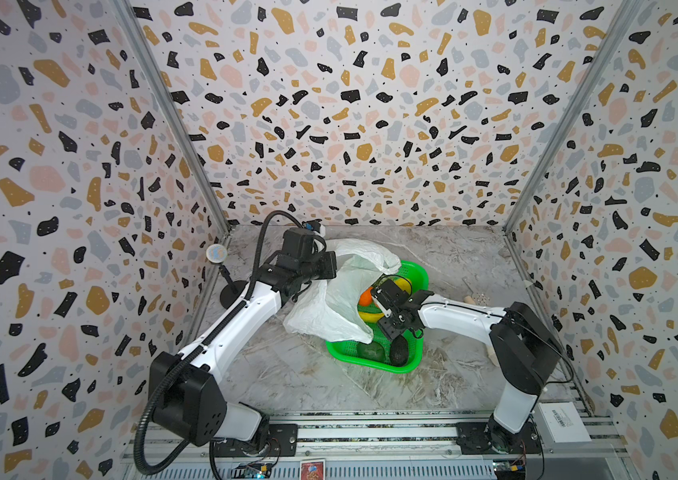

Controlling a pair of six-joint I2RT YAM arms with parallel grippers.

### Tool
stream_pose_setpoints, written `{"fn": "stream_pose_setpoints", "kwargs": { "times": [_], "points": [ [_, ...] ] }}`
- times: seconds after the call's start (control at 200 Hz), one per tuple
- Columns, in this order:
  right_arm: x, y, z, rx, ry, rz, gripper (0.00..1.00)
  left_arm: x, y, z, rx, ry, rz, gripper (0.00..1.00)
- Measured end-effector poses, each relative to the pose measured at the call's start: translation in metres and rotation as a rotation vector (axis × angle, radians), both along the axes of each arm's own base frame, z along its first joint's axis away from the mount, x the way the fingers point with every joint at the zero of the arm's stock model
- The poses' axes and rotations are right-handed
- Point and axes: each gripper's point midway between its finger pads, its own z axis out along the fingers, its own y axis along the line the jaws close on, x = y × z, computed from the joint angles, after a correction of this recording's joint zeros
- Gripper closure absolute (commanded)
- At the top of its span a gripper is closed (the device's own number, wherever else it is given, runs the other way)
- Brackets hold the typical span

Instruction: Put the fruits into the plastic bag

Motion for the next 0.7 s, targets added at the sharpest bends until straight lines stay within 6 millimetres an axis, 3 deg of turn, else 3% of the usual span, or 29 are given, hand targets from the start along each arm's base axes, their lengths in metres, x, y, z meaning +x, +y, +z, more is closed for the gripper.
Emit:
{"fn": "stream_pose_setpoints", "kwargs": {
  "times": [0.12, 0.22, 0.345, 0.435, 0.566, 0.701],
  "points": [
    [0.004, 0.004, 0.058, 0.131, -0.130, -0.001, 0.46, 0.000, -0.001, -0.001, -0.005, 0.005, -0.001, 1.00],
    [0.004, 0.004, 0.124, 0.295, -0.285, 0.001, 0.46, -0.001, -0.003, -0.002, -0.017, 0.015, -0.008, 1.00],
    [-0.011, 0.006, 0.197, 0.532, -0.442, 0.048, 0.46, 0.000, -0.007, -0.007, -0.029, 0.036, -0.018, 1.00],
    [-0.021, 0.018, 0.232, 0.674, -0.487, 0.114, 0.46, 0.000, -0.010, -0.012, -0.037, 0.054, -0.029, 1.00],
    [-0.025, 0.055, 0.244, 0.797, -0.411, 0.219, 0.46, -0.003, -0.015, -0.014, -0.061, 0.075, -0.049, 1.00],
    [-0.023, 0.095, 0.223, 0.866, -0.260, 0.292, 0.46, -0.005, -0.017, -0.012, -0.092, 0.091, -0.046, 1.00]
  ]
}}
